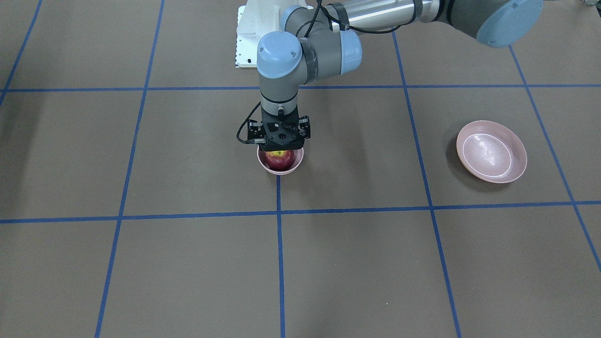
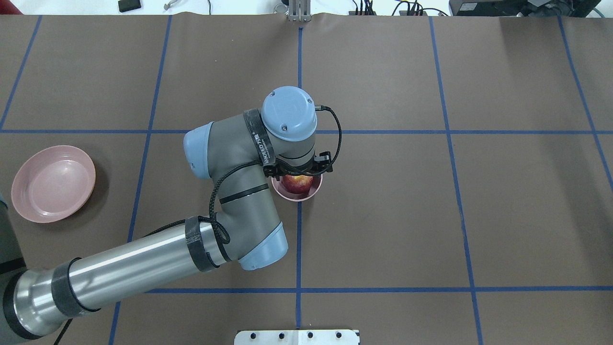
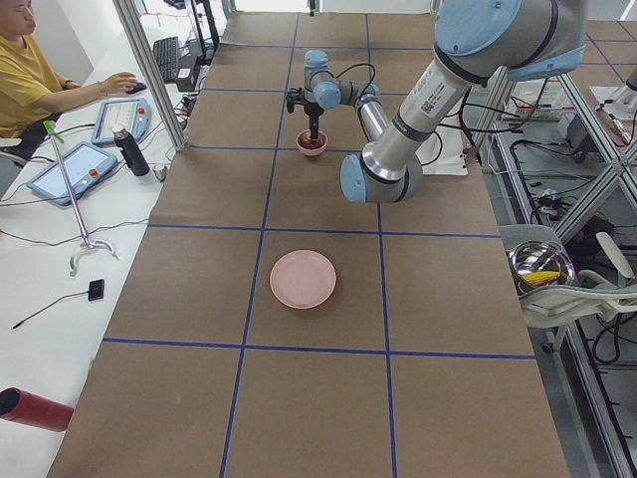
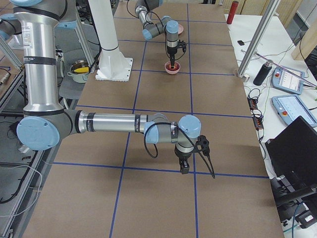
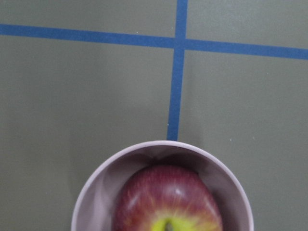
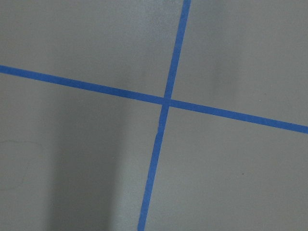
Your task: Move apple from plate to bowl
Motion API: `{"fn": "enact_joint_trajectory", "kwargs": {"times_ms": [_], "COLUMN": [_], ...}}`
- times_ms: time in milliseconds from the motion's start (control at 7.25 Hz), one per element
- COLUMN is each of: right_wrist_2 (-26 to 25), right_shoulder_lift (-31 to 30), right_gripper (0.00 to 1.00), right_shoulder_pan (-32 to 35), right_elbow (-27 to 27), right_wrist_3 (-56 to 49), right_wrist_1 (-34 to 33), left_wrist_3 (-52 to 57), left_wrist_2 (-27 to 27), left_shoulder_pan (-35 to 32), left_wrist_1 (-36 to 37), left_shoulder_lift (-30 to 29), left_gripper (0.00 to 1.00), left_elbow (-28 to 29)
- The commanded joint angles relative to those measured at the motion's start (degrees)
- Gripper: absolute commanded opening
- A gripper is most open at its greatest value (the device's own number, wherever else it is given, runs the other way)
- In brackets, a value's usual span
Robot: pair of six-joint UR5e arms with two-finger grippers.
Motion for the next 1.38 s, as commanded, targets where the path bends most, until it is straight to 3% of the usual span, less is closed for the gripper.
{"fn": "enact_joint_trajectory", "kwargs": {"times_ms": [0, 276, 552, 690, 828, 1103, 1241], "right_wrist_2": [-0.2, -0.4, -0.6, -0.5, -0.5, -0.5, -0.5], "right_shoulder_lift": [0.0, 0.0, -0.4, -0.6, -0.9, -1.1, -1.1], "right_gripper": [1.0, 1.0, 1.0, 1.0, 1.0, 1.0, 1.0], "right_shoulder_pan": [0.0, 0.4, 2.3, 2.6, 2.6, 2.6, 2.6], "right_elbow": [0.0, 0.1, 0.1, 0.0, 0.0, -0.1, -0.1], "right_wrist_3": [0.9, 0.9, 1.4, 1.4, 1.3, 1.3, 1.4], "right_wrist_1": [0.0, -0.3, -0.7, -0.6, -0.6, -0.4, -0.3], "left_wrist_3": [5.6, 18.6, 33.1, 45.2, 56.1, 75.2, 83.0], "left_wrist_2": [-0.3, -1.2, -13.2, -17.8, -18.4, -19.1, -23.9], "left_shoulder_pan": [-1.9, -7.6, -21.2, -28.7, -35.2, -47.1, -52.6], "left_wrist_1": [2.4, 8.0, 8.0, 8.0, 8.1, 7.9, 7.2], "left_shoulder_lift": [11.5, 22.0, 30.4, 35.8, 39.6, 44.1, 45.8], "left_gripper": [0.98, 0.98, 0.98, 0.98, 0.98, 0.98, 0.98], "left_elbow": [-17.3, -29.9, -31.0, -30.9, -29.7, -22.7, -17.5]}}
